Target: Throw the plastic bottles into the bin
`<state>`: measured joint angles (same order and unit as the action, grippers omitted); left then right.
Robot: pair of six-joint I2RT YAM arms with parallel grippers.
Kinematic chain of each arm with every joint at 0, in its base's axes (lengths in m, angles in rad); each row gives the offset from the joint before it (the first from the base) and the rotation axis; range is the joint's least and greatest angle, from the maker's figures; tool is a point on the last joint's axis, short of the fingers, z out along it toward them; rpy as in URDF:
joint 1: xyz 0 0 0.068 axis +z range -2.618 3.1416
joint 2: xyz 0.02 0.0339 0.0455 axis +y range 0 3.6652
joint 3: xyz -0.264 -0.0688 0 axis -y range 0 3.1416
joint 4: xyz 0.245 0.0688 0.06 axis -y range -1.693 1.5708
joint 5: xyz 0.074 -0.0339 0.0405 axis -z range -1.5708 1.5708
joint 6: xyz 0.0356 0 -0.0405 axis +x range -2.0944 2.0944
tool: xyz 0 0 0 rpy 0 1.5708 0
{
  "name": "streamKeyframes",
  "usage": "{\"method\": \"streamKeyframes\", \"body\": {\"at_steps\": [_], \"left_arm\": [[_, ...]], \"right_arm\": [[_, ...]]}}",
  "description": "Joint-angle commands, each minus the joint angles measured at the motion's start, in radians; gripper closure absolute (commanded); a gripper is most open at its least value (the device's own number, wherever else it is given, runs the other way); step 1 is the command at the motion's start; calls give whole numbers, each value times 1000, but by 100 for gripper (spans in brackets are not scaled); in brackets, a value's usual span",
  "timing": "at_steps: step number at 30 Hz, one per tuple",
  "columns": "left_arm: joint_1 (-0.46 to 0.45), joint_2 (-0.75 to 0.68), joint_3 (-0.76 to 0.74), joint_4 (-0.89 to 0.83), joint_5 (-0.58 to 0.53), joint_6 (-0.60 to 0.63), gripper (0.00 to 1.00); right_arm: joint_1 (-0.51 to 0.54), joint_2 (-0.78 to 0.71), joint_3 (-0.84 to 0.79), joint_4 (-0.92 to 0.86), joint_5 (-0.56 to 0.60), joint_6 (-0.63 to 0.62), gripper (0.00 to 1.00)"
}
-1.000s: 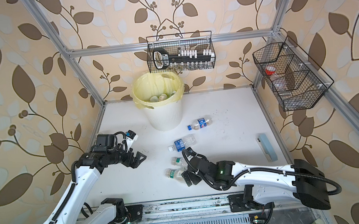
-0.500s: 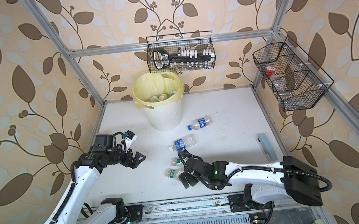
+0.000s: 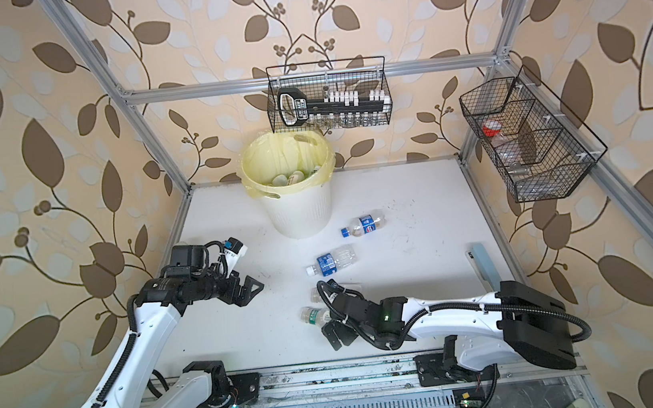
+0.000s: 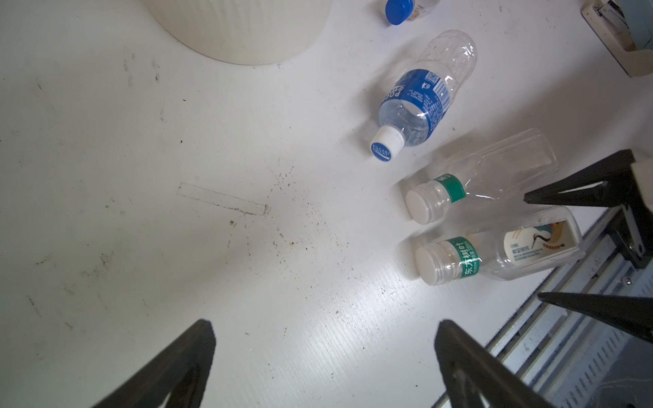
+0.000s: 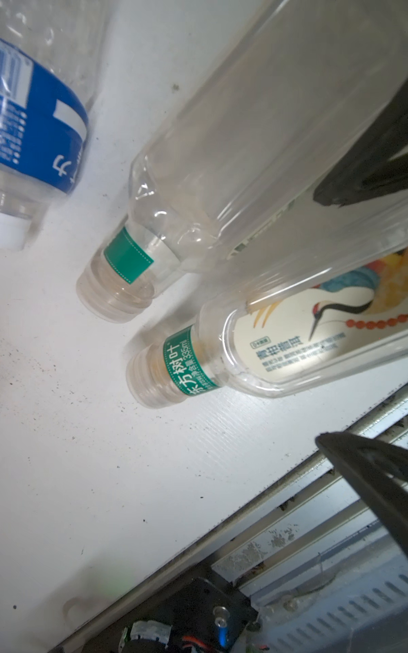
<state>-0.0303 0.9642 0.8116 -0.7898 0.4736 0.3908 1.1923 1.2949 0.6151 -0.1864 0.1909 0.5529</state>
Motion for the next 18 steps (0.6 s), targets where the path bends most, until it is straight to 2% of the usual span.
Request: {"method": "streamKeyframes", "body": {"at_steps": [1, 7, 18], "left_arm": [[16, -1, 11, -14, 39, 20, 1], [26, -1, 11, -14, 45, 20, 1], [39, 3, 15, -20, 57, 22, 1]], "right_arm": [[10, 23, 4, 13, -2, -3, 0], [18, 45, 9, -13, 76, -6, 2], [21, 101, 42, -3, 71, -24, 11]]}}
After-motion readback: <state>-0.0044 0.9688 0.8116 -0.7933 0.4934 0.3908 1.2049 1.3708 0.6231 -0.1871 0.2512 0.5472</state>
